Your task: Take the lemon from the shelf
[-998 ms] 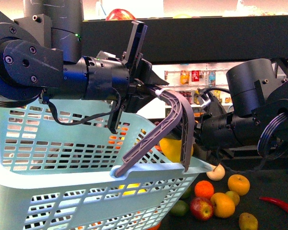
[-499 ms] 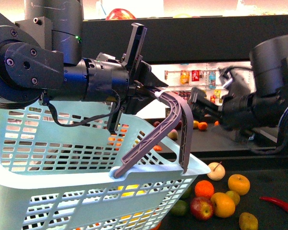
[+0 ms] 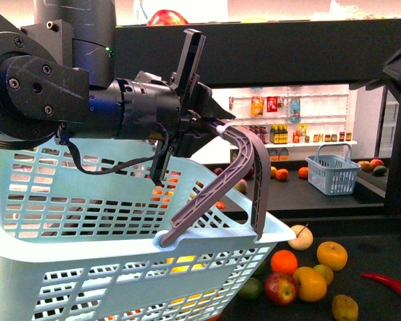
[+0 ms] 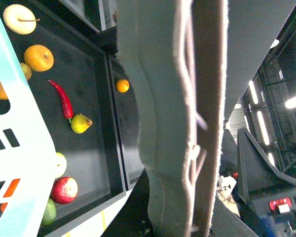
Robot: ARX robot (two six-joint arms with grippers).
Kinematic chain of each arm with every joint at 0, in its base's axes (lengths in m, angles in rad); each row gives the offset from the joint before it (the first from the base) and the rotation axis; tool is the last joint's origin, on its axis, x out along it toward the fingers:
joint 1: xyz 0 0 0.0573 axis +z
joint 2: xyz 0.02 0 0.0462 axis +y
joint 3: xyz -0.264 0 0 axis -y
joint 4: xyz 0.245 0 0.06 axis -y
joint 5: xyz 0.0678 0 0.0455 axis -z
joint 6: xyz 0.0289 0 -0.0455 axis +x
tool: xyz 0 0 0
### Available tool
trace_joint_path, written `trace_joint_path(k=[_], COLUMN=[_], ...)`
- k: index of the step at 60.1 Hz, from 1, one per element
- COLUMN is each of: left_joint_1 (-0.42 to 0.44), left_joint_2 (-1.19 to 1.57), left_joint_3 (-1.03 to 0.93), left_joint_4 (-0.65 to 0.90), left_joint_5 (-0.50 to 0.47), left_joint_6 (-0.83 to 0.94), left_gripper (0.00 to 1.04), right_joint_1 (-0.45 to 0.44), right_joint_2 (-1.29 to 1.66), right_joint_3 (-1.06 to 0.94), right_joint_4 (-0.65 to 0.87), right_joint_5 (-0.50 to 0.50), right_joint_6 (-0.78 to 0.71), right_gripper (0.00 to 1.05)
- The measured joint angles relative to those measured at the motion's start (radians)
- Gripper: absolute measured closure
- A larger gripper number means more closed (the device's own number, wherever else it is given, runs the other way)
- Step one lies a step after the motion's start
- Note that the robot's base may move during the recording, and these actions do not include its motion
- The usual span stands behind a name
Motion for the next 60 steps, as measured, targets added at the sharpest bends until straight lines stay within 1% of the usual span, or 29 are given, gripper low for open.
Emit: trace_joint_path(k=[16,23,33,35,37,39,42,47,51,54,56,60], left_joint_1=[0.0,0.0,0.0,0.0,0.0,0.0,0.0,0.0,0.0,0.0,0.0,0.0], left_joint_2=[0.0,0.0,0.0,0.0,0.0,0.0,0.0,0.0,0.0,0.0,0.0,0.0], left_joint_3=[0.0,0.0,0.0,0.0,0.0,0.0,0.0,0.0,0.0,0.0,0.0,0.0], left_joint_4=[0.0,0.0,0.0,0.0,0.0,0.0,0.0,0.0,0.0,0.0,0.0,0.0], left_joint_5=[0.0,0.0,0.0,0.0,0.0,0.0,0.0,0.0,-0.003,-0.002,0.0,0.0], left_joint_6=[0.0,0.0,0.0,0.0,0.0,0.0,0.0,0.0,0.0,0.001,0.0,0.001], left_gripper=[0.96,0.96,0.96,0.96,0.96,0.96,0.96,0.96,0.96,0.96,0.96,0.96], right_joint_1=[-0.032,-0.04,-0.049,-0.058,-0.063,-0.065,-0.063,-0.054,0.0,0.029,0.043,0.047], right_joint_2=[-0.324,-0.455,-0.629,-0.663,-0.713,-0.754,-0.816,-0.882,-0.915,-0.929,-0.94,-0.956], right_joint_3=[-0.305,-0.407,-0.516,-0.536,-0.57,-0.6,-0.652,-0.713,-0.732,-0.746,-0.763,-0.789], right_joint_4=[-0.026,-0.08,-0.181,-0.199,-0.216,-0.227,-0.24,-0.241,-0.24,-0.238,-0.237,-0.237], right_joint_5=[0.028,0.047,0.048,0.012,-0.052,-0.086,-0.1,-0.085,-0.008,0.0,-0.001,0.008], right_joint_6=[-0.034,-0.034,-0.021,-0.029,-0.051,-0.063,-0.081,-0.09,-0.096,-0.1,-0.103,-0.104], right_gripper=[0.07,0.07,0.07,0.1,0.17,0.22,0.3,0.44,0.55,0.61,0.68,0.79])
